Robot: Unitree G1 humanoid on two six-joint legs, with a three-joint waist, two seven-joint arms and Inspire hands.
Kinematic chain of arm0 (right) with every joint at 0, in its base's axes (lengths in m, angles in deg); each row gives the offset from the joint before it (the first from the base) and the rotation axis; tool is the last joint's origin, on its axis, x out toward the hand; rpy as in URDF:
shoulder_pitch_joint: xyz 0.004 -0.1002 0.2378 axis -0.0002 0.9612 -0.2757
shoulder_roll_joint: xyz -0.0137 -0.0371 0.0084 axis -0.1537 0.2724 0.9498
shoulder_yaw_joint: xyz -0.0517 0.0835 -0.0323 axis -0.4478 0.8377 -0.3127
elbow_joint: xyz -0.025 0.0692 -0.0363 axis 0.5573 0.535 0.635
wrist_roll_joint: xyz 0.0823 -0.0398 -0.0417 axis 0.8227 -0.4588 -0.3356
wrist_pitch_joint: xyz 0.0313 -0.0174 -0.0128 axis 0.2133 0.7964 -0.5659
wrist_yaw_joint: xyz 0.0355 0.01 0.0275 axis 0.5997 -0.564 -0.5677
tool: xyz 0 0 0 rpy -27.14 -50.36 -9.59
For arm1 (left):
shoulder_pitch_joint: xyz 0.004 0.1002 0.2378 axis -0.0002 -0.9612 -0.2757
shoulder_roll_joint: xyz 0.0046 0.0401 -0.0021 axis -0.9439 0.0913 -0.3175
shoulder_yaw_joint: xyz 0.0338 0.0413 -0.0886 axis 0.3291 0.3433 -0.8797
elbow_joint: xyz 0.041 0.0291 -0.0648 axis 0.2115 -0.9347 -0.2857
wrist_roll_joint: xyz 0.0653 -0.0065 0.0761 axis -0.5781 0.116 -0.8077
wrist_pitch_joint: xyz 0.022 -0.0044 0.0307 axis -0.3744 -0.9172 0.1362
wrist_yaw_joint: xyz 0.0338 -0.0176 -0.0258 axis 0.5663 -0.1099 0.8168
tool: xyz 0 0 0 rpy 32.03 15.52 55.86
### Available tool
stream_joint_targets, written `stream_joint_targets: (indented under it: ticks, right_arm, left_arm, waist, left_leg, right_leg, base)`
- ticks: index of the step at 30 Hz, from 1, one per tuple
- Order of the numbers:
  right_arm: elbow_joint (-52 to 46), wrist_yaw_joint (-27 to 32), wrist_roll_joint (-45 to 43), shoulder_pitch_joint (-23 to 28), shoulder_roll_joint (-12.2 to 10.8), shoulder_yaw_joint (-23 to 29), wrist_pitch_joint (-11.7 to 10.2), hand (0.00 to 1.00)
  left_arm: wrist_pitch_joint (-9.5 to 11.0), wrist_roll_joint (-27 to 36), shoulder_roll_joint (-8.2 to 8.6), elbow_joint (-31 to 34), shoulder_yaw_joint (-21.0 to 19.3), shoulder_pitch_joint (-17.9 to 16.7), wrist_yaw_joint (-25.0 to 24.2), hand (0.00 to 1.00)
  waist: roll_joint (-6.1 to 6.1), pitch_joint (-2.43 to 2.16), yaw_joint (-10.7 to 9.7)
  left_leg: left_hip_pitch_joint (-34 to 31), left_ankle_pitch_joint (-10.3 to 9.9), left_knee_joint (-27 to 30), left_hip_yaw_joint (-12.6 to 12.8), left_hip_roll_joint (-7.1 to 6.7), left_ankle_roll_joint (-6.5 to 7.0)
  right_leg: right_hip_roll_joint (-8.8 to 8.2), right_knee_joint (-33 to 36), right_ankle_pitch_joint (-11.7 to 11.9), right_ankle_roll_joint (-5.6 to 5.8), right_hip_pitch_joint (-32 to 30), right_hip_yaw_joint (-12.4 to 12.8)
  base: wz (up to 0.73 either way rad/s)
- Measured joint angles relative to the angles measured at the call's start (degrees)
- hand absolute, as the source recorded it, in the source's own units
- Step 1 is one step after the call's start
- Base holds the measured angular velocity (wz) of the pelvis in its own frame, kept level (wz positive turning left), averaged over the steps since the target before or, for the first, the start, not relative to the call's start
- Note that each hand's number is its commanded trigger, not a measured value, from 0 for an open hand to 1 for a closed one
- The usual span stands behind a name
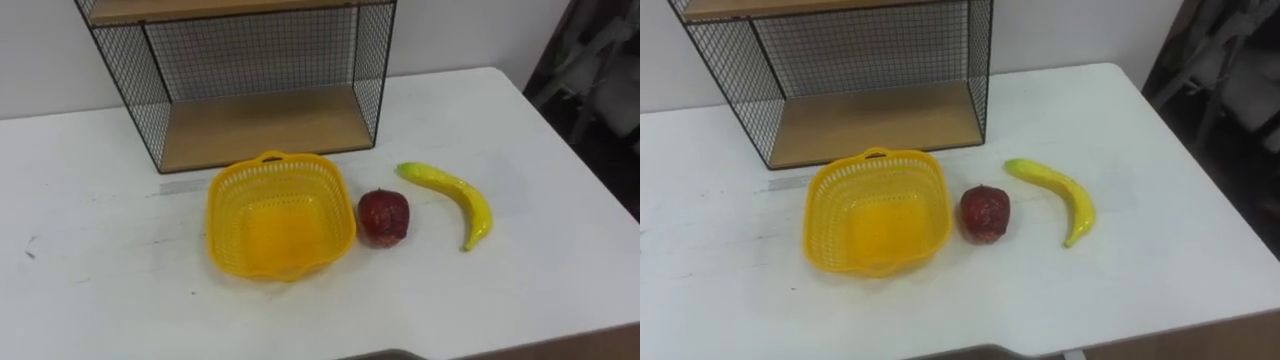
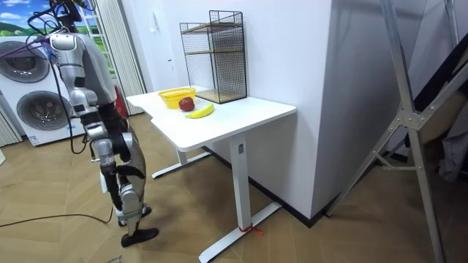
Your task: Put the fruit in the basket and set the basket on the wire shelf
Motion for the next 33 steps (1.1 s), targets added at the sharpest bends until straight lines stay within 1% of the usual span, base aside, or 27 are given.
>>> stream_joint_targets:
  ticks: [1,2,4,5,7,8,10,13,17,18,20,21,22,23,24,25,26,27,28,30,32,33]
  right_arm:
    - [-2.0,1.7,2.1,0.2,0.0,2.3,0.0,0.00]
    - [-3.1,2.6,3.0,0.3,0.0,3.4,-0.1,0.00]
    - [-7.2,6.0,5.6,0.1,0.3,7.8,-1.4,0.00]
    - [-8.4,7.0,6.1,0.0,0.5,8.3,-1.8,0.00]
    - [-13.6,10.5,8.4,-0.1,1.2,10.9,-3.2,0.00]
    - [-14.5,11.4,9.0,-0.2,1.6,11.5,-3.6,0.00]
    - [-17.9,14.8,9.7,-1.2,3.0,14.5,-5.3,0.00]
    - [-22.6,18.9,9.8,-2.3,4.5,16.1,-7.1,0.00]
    - [-30.2,23.1,9.1,-2.8,5.2,17.2,-8.7,0.00]
    - [-32.5,24.5,7.8,-3.3,5.5,17.3,-9.2,0.00]
    - [-36.9,27.0,3.4,-3.8,5.9,16.8,-9.6,0.00]
    - [-40.4,28.0,-0.9,-4.0,6.0,16.0,-9.6,0.00]
    - [-43.2,28.6,-7.0,-4.4,6.1,14.8,-9.7,0.00]
    - [-44.7,28.8,-9.7,-4.6,6.2,14.2,-9.7,0.00]
    - [-47.7,29.2,-15.0,-5.1,6.3,13.0,-9.7,0.00]
    - [-51.9,29.7,-20.1,-5.3,6.3,11.2,-9.6,0.00]
    - [-54.0,29.9,-22.7,-5.3,6.4,10.1,-9.5,0.00]
    - [-57.5,30.0,-27.8,-5.3,6.9,7.6,-9.5,0.00]
    - [-59.7,29.9,-31.7,-5.3,7.9,5.2,-9.5,0.00]
    - [-62.3,29.4,-35.5,-5.2,8.9,2.9,-9.5,0.00]
    - [-64.7,28.6,-38.7,-5.4,9.0,1.7,-9.5,0.00]
    - [-65.2,27.7,-40.5,-5.5,9.0,0.7,-9.5,0.00]
  left_arm:
    - [0.0,0.0,-0.05,0.7,-0.8,-0.3,0.0,0.00]
    - [0.0,0.0,-0.08,1.0,-1.2,-0.2,0.0,0.00]
    - [0.2,0.0,-0.32,2.4,-1.7,-1.1,0.8,0.00]
    - [0.3,0.0,-0.38,2.8,-1.7,-1.2,1.1,0.00]
    - [0.6,0.0,-0.58,4.9,-1.7,-2.1,1.7,0.00]
    - [0.7,-0.1,-0.58,5.2,-1.7,-2.1,2.1,0.00]
    - [1.0,0.0,-0.73,6.1,-1.8,-2.0,2.5,0.00]
    - [1.7,0.0,-0.88,7.6,-1.8,-2.3,2.4,0.00]
    - [2.1,-0.1,-1.42,8.2,-1.7,-2.3,2.4,0.00]
    - [2.2,-0.1,-1.45,8.2,-1.7,-2.3,2.4,0.00]
    - [2.2,-0.1,-1.45,8.3,-1.6,-2.2,2.4,0.00]
    - [2.2,-0.2,-1.50,8.4,-1.6,-2.2,2.4,0.00]
    - [2.2,-0.7,-1.53,8.6,-1.6,-2.2,2.2,0.00]
    - [2.2,-1.0,-1.54,8.9,-1.6,-2.2,2.0,0.00]
    - [2.3,-1.0,-1.62,9.0,-1.5,-2.0,1.8,0.00]
    - [2.4,-1.0,-1.70,8.9,-1.1,-2.0,1.7,0.00]
    - [2.4,-1.0,-1.82,8.8,-0.6,-2.0,1.7,0.00]
    - [2.4,-1.1,-2.19,8.8,0.5,-2.0,1.7,0.00]
    - [2.6,-1.1,-2.63,8.7,1.5,-2.0,1.7,0.00]
    - [2.9,-1.1,-2.92,8.4,1.9,-2.0,1.7,0.00]
    - [2.9,-1.1,-2.92,8.0,2.0,-2.0,1.7,0.00]
    - [2.9,-1.1,-2.92,7.9,2.0,-2.0,1.7,0.00]
  waist:
    - [-0.32,-0.15,-0.4]
    - [-0.36,-0.15,-0.4]
    - [-0.70,-0.33,-1.6]
    - [-0.73,-0.32,-1.7]
    - [-1.06,-0.38,-2.0]
    - [-1.16,-0.41,-2.0]
    - [-1.63,-0.37,-2.0]
    - [-2.22,-0.38,-2.1]
    - [-2.68,-0.41,-2.2]
    - [-2.69,-0.40,-2.2]
    - [-2.68,-0.44,-1.8]
    - [-2.66,-0.40,-1.8]
    - [-2.71,-0.41,-1.7]
    - [-2.71,-0.36,-1.7]
    - [-2.68,-0.16,-1.6]
    - [-2.52,-0.09,-1.5]
    - [-2.39,-0.09,-1.4]
    - [-2.09,-0.14,-1.1]
    - [-1.93,-0.13,-0.6]
    - [-1.98,-0.08,0.0]
    - [-1.88,-0.14,0.4]
    - [-1.94,-0.09,1.1]
  left_leg:
    - [-0.1,0.0,0.0,0.0,0.00,0.00]
    - [-0.2,0.0,0.1,0.0,0.01,0.00]
    - [-0.7,0.0,0.1,0.0,0.00,0.00]
    - [-0.8,0.0,0.1,0.0,0.00,0.00]
    - [-0.8,0.0,0.1,0.0,-0.01,0.00]
    - [-0.7,0.0,0.1,0.0,-0.02,0.00]
    - [-0.8,0.0,0.0,0.2,-0.02,0.00]
    - [-1.0,0.0,0.0,0.7,0.02,0.00]
    - [-1.7,0.0,-0.1,0.6,-0.01,0.01]
    - [-2.0,0.0,-0.1,0.7,-0.01,0.01]
    - [-2.8,0.0,-0.1,0.7,-0.03,0.01]
    - [-3.3,0.0,-0.1,0.7,-0.05,0.02]
    - [-3.7,0.0,0.0,0.7,-0.04,0.02]
    - [-3.8,0.0,0.0,0.7,-0.04,0.02]
    - [-3.8,0.0,-0.1,0.7,-0.07,0.02]
    - [-3.8,0.0,-0.1,0.7,-0.09,0.02]
    - [-3.8,0.0,-0.1,0.7,-0.08,0.02]
    - [-3.9,0.0,-0.1,0.8,-0.06,0.03]
    - [-3.9,0.0,-0.1,0.8,-0.03,0.04]
    - [-3.8,0.0,-0.1,0.8,-0.04,0.05]
    - [-3.8,0.0,-0.1,0.7,-0.05,0.05]
    - [-3.8,0.0,-0.1,0.8,-0.03,0.05]
  right_leg:
    - [0.01,0.1,0.0,0.00,-0.2,0.1]
    - [0.02,0.1,0.0,-0.02,-0.3,0.2]
    - [0.00,0.4,0.0,0.01,-0.7,0.3]
    - [-0.01,0.7,0.0,0.01,-0.9,0.3]
    - [0.02,0.9,0.0,0.01,-1.2,0.7]
    - [0.02,0.9,0.0,0.01,-1.2,0.8]
    - [0.04,0.9,0.0,0.01,-1.2,0.9]
    - [0.05,0.8,0.0,0.02,-1.6,1.2]
    - [0.24,0.9,0.2,0.08,-2.2,1.1]
    - [0.23,0.9,0.3,0.10,-2.5,1.0]
    - [0.27,1.1,0.4,0.12,-3.1,1.0]
    - [0.33,1.4,0.4,0.14,-3.6,1.0]
    - [0.34,1.6,0.5,0.15,-4.1,1.1]
    - [0.33,1.6,0.5,0.16,-4.2,1.1]
    - [0.30,1.7,0.6,0.19,-4.2,1.2]
    - [0.32,1.6,0.7,0.28,-4.4,1.4]
    - [0.33,1.6,0.8,0.31,-4.4,1.5]
    - [0.37,1.6,0.9,0.33,-4.7,1.7]
    - [0.40,1.6,1.1,0.33,-4.9,1.8]
    - [0.40,1.5,1.2,0.38,-4.9,1.8]
    - [0.33,1.6,1.2,0.43,-5.0,1.6]
    - [0.31,1.5,1.3,0.42,-5.1,1.6]
  base:
    - [0.00]
    - [-0.06]
    - [0.00]
    - [0.00]
    - [-0.10]
    - [-0.05]
    - [-0.02]
    - [-0.04]
    - [0.02]
    - [-0.03]
    - [0.00]
    - [0.00]
    - [0.00]
    - [0.00]
    - [0.00]
    - [-0.05]
    - [-0.11]
    - [-0.11]
    - [-0.10]
    - [-0.02]
    - [0.02]
    - [0.00]
